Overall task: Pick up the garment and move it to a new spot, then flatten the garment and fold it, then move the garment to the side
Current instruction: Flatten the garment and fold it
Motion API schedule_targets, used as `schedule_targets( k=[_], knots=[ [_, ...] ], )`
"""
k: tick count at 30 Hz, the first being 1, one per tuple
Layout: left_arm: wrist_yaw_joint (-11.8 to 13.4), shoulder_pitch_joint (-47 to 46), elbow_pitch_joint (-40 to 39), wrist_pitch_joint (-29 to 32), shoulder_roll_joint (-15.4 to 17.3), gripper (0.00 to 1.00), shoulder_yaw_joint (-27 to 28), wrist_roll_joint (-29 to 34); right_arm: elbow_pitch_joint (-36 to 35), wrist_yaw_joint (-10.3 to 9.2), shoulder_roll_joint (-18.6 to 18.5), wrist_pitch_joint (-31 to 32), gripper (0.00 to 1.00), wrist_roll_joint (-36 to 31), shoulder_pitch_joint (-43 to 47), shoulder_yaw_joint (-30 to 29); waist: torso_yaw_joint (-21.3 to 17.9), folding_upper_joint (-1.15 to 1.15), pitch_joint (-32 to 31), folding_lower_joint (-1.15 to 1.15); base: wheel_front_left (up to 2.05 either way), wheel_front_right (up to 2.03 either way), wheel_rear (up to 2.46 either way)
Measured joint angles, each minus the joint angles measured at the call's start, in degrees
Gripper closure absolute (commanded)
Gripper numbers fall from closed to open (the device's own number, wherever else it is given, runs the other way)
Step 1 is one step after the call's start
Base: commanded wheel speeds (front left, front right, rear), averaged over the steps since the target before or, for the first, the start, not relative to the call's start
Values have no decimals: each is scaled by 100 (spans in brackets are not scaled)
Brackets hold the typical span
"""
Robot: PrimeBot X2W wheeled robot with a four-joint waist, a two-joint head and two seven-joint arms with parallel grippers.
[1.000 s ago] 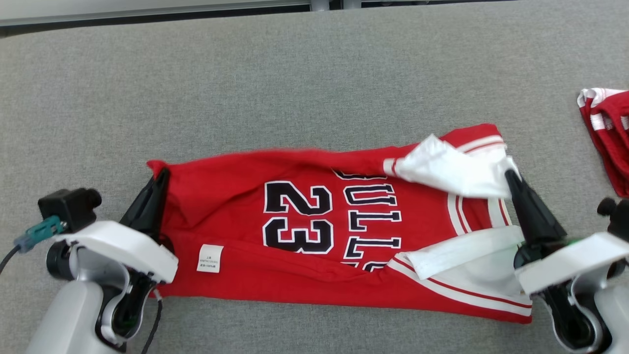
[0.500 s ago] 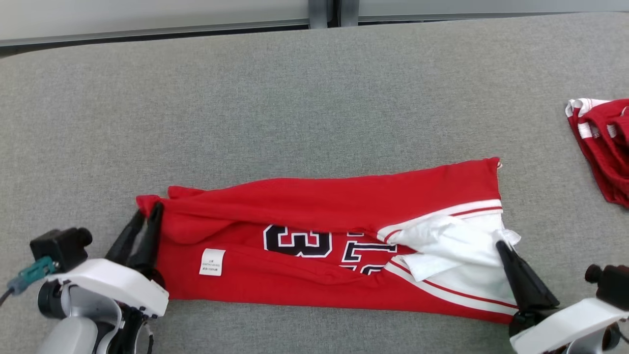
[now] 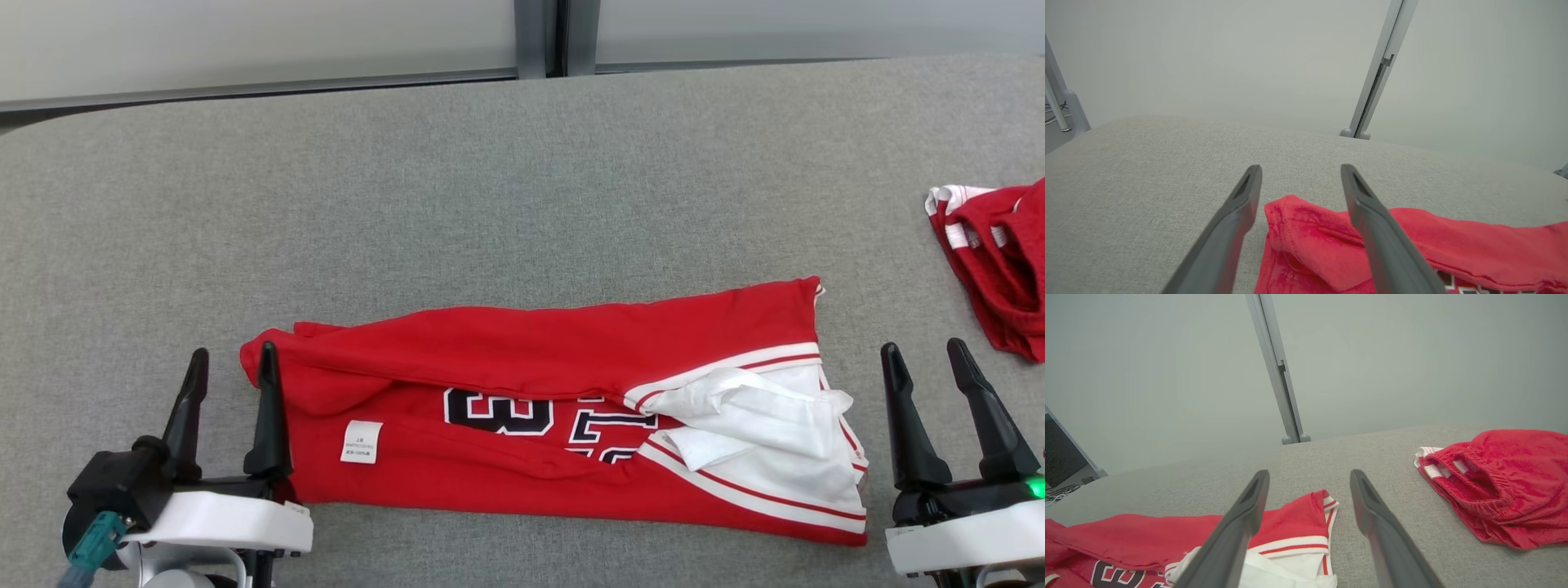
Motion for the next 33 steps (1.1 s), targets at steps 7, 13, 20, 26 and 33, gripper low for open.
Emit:
schedule_targets(
  k=[7,13,20,26,33],
  knots=[
    [193,197,-320,-58,-73,0,-62,511,-283,0,187,209,0,-553,99,-135,19,0,-285,0,0,0,0],
    [252,354,-319,13,40,0,-194,712,-277,0,270,331,0,-668,273,-92,18,0,-513,0,0,0,0],
    [310,350,-291,187,138,0,-299,837,-229,0,300,357,0,-683,300,-87,35,0,-590,0,0,0,0],
    [342,339,-286,246,159,0,-316,836,-215,0,303,375,0,-692,309,-133,25,0,-601,0,0,0,0],
    [343,280,-279,256,163,0,-354,836,-1,0,303,439,0,-691,293,-222,51,0,-551,0,0,0,0]
  ],
)
